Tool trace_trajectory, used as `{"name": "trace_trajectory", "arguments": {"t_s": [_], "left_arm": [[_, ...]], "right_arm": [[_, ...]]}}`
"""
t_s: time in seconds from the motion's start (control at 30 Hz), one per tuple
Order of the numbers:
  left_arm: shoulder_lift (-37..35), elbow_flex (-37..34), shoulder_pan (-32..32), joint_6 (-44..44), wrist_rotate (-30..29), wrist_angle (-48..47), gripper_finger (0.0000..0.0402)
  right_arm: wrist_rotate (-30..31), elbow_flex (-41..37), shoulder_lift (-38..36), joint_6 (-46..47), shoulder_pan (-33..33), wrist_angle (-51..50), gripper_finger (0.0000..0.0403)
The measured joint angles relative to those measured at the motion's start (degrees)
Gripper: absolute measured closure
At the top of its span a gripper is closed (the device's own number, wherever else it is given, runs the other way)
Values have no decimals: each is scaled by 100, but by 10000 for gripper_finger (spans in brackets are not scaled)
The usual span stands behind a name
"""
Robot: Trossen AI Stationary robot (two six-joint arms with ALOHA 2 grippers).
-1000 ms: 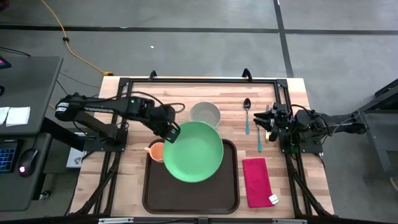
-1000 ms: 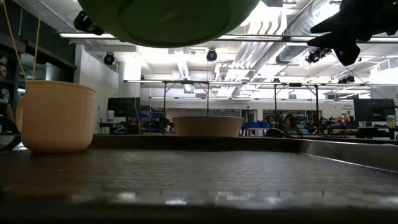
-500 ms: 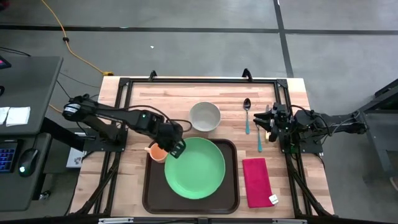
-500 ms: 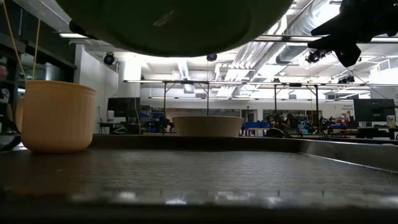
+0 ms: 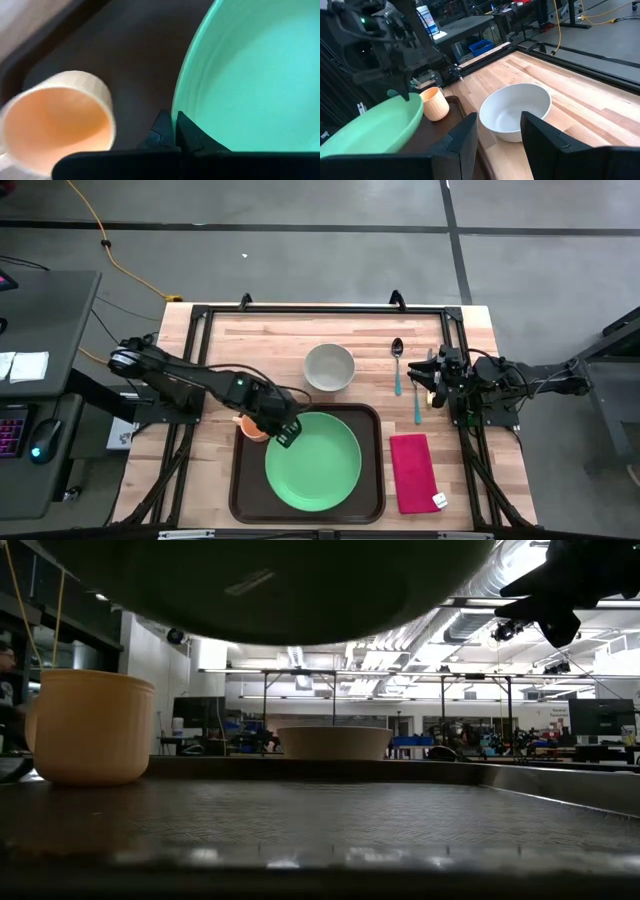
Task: Set up tray
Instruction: Put the green plate in the center of the brown tray
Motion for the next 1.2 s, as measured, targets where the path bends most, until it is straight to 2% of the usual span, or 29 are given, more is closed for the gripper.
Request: {"name": "trace_trajectory", "arguments": {"t_s": [0.5, 0.77, 1.2], "left_arm": [[845, 2, -9, 403, 235, 167, 388], [859, 0, -9, 449, 57, 123, 388], [859, -5, -9, 600, 163, -301, 388]], "right_arm": [[-2, 0, 6, 46, -1, 2, 274], [-2, 0, 6, 63, -1, 2, 274], [-4, 0, 6, 55, 1, 2, 274]]}}
